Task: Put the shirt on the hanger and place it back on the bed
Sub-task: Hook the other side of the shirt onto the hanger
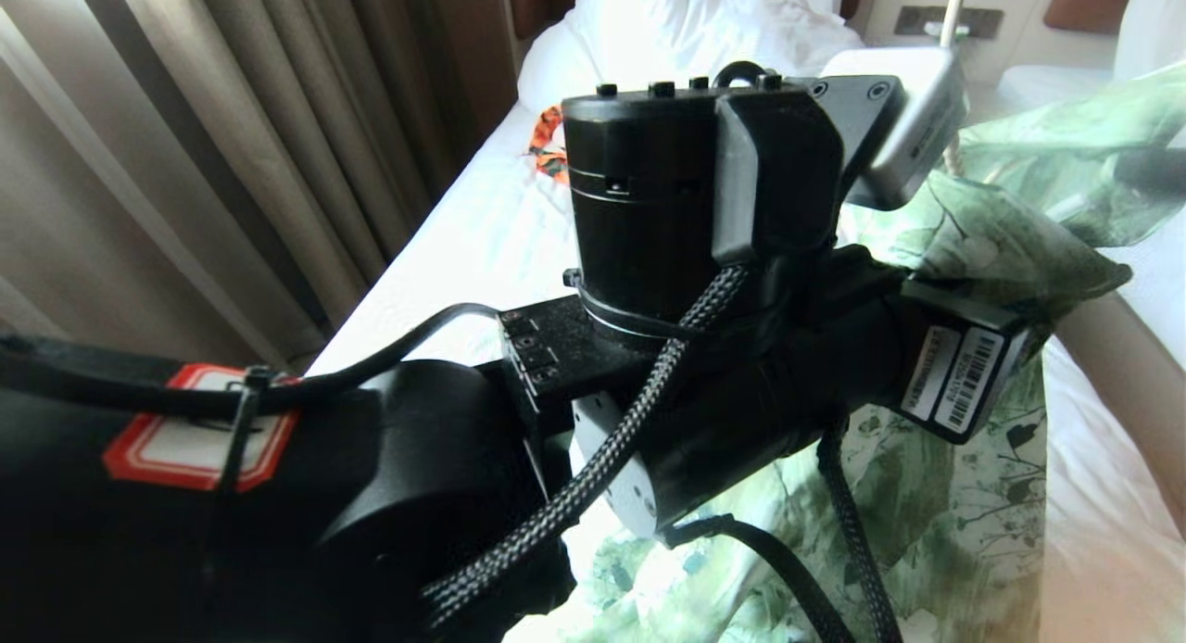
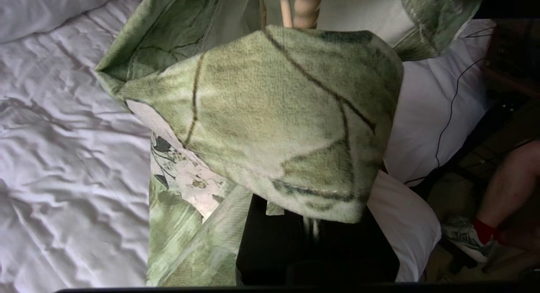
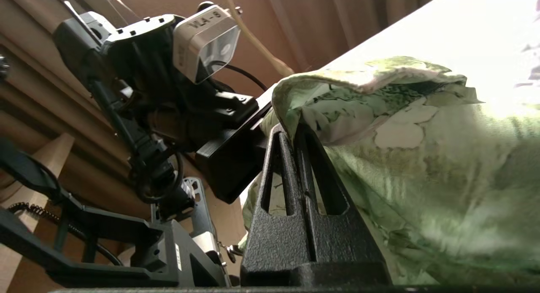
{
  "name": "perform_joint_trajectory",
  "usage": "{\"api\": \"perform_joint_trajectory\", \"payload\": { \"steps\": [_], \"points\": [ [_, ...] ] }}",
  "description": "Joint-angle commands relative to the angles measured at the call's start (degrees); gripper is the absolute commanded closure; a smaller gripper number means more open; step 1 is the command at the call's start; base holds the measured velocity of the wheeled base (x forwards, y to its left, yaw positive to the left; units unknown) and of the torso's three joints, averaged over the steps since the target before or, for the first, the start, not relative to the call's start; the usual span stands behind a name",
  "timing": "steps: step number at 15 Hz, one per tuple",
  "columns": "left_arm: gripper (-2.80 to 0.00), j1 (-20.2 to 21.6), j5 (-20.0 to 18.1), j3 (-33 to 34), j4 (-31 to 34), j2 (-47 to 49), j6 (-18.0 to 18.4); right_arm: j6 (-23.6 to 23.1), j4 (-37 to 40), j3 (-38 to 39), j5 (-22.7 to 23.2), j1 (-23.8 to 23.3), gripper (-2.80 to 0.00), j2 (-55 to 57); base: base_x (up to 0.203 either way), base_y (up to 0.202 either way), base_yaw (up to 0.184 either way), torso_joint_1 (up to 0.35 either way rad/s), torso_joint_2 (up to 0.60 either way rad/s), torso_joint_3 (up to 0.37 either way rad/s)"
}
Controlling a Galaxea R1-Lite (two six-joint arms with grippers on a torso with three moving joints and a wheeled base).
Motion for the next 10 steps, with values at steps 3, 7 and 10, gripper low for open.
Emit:
{"api": "perform_joint_trajectory", "payload": {
  "steps": [3,7,10],
  "points": [
    [0.00,0.1,-0.2,-2.5,0.9,-1.6,0.0,0.4,0.2,-1.3,0.2,1.1,0.00,-1.4,0.000,0.000,0.000,0.000,0.00,0.000],
    [0.00,-0.3,-0.8,-4.1,1.1,-1.7,0.0,0.4,0.0,-1.0,0.5,2.2,0.00,-3.1,0.000,0.000,0.000,0.000,0.00,0.000],
    [0.00,-1.0,-0.9,-8.3,2.0,-1.4,0.0,0.4,-0.3,-1.1,0.6,2.9,0.00,-4.4,0.000,0.000,0.000,0.000,0.00,0.000]
  ]
}}
